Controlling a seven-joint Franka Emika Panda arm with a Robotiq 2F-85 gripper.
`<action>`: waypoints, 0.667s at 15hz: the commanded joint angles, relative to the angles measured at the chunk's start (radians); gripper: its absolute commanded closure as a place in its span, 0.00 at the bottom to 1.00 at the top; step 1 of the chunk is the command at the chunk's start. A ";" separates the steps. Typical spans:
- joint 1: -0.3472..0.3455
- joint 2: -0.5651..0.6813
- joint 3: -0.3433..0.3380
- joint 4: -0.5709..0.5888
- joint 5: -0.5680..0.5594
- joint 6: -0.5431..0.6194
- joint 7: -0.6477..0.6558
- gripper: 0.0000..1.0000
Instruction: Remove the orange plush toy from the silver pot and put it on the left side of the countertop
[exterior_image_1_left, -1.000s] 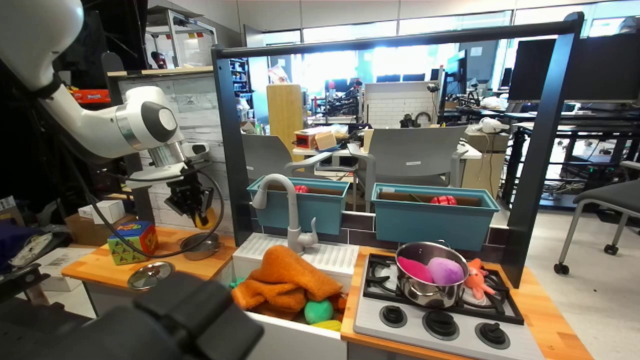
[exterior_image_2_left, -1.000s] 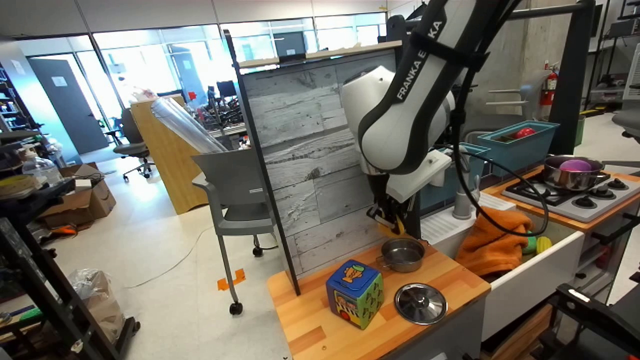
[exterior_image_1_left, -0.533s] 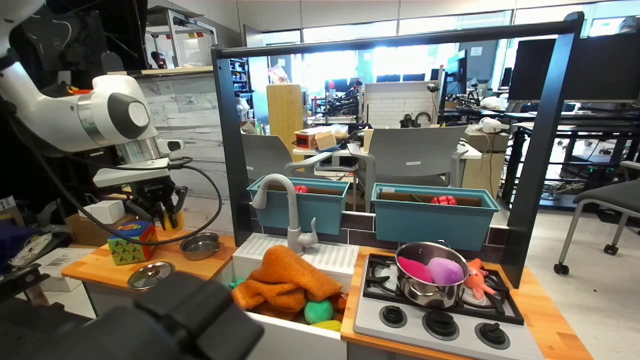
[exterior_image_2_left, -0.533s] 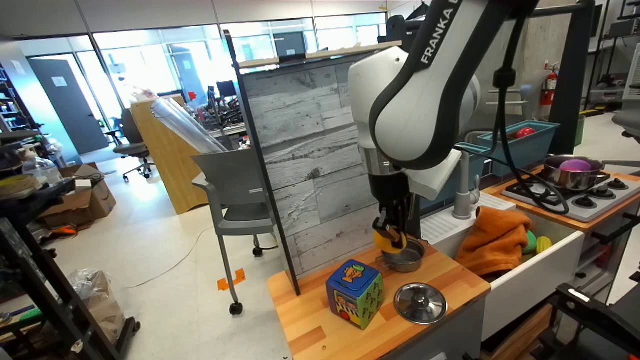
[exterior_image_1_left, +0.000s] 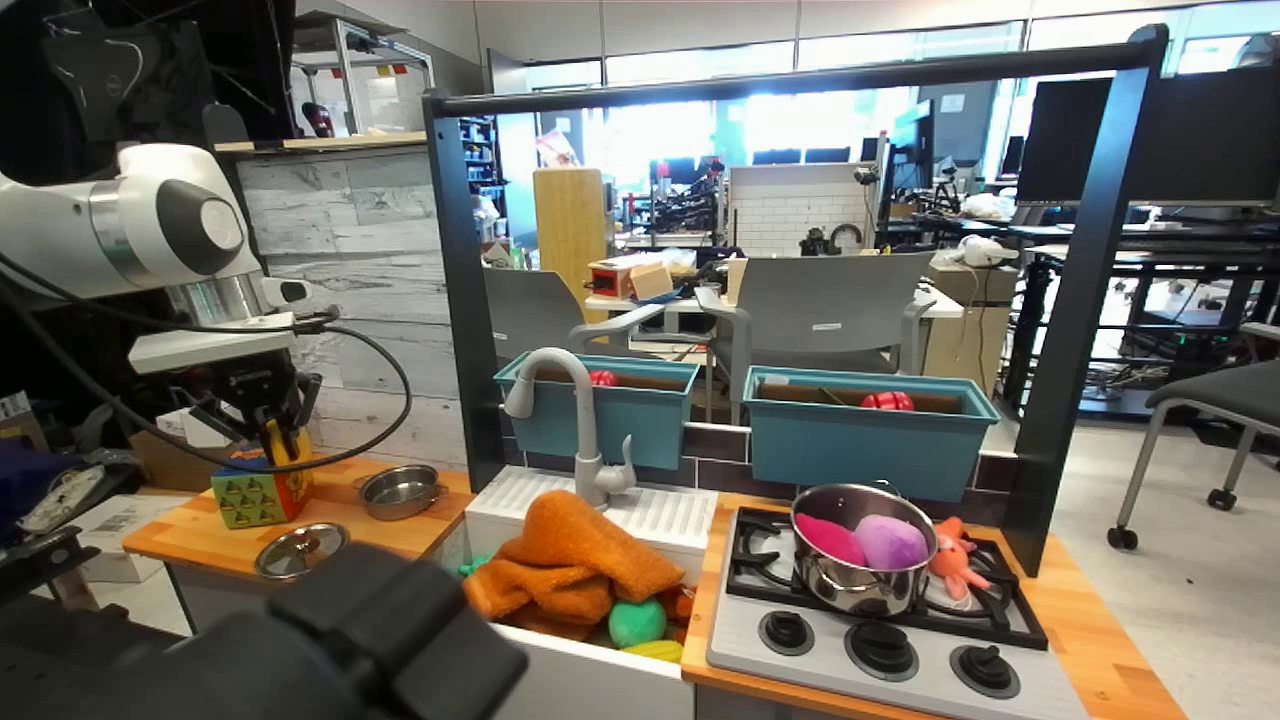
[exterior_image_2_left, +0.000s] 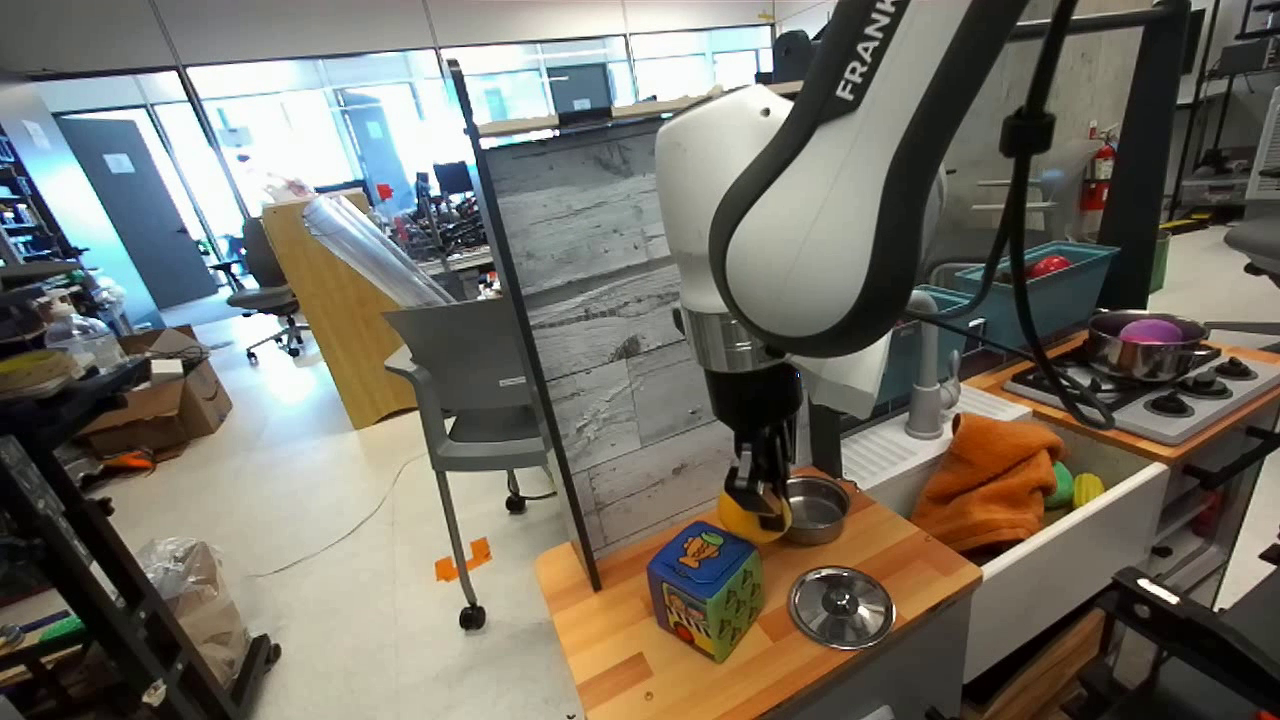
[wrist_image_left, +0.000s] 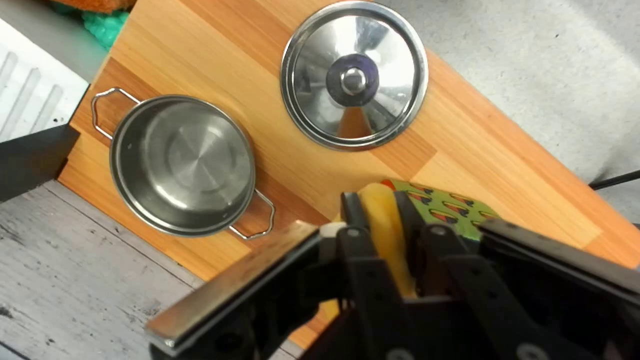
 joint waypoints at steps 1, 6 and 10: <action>-0.001 0.002 -0.003 0.055 -0.008 -0.077 0.001 0.95; 0.004 0.017 -0.025 0.109 -0.020 -0.156 0.022 0.56; 0.003 0.027 -0.031 0.131 -0.023 -0.178 0.027 0.27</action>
